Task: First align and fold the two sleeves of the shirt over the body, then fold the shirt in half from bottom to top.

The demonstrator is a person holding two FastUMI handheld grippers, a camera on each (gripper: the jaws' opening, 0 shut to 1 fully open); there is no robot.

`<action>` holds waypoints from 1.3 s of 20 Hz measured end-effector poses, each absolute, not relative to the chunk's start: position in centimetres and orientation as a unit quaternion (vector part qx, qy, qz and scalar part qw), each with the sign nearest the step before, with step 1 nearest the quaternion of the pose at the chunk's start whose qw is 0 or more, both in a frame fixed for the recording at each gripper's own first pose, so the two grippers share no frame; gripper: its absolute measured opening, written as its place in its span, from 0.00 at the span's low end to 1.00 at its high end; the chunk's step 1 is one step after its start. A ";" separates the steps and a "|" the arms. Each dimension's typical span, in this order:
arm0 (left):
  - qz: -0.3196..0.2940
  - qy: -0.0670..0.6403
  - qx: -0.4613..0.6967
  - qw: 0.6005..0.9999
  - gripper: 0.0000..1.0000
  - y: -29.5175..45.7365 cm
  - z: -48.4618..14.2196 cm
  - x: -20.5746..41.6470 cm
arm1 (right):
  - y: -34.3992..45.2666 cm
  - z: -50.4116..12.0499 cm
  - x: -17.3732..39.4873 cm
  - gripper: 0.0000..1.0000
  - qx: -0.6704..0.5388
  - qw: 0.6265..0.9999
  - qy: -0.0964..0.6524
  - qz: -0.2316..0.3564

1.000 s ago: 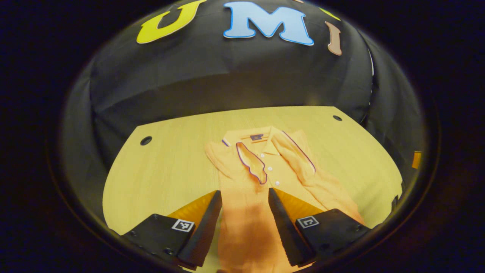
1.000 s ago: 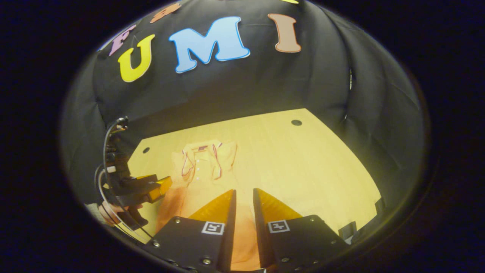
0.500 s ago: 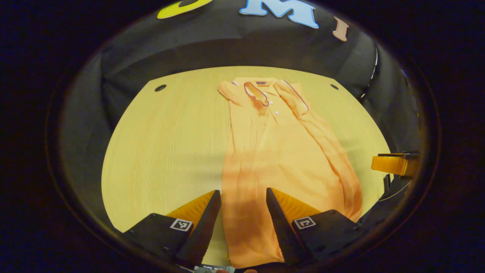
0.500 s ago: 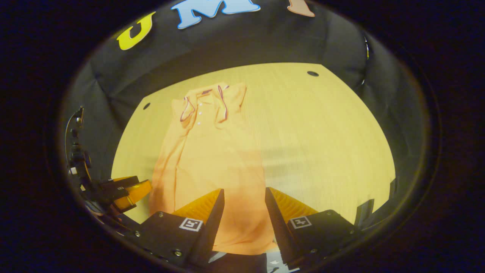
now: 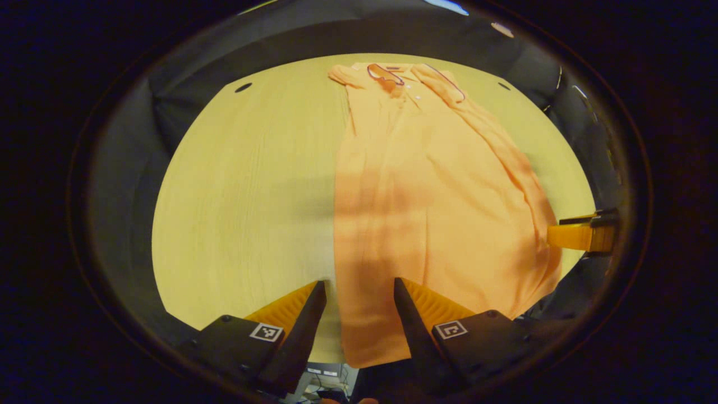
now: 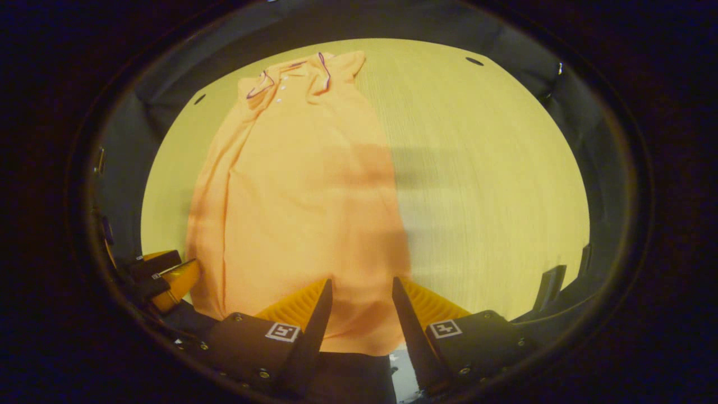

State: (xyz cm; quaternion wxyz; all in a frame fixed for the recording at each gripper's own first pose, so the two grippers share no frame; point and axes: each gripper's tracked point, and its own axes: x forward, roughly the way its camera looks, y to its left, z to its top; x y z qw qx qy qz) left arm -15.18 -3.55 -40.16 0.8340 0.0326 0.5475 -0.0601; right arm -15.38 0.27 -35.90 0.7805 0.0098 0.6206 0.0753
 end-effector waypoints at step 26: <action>-0.038 0.635 0.058 0.769 0.06 -7.0 -41.2 -16.2 | -1.1 -36.8 -16.1 0.02 -0.033 0.737 0.674 0.050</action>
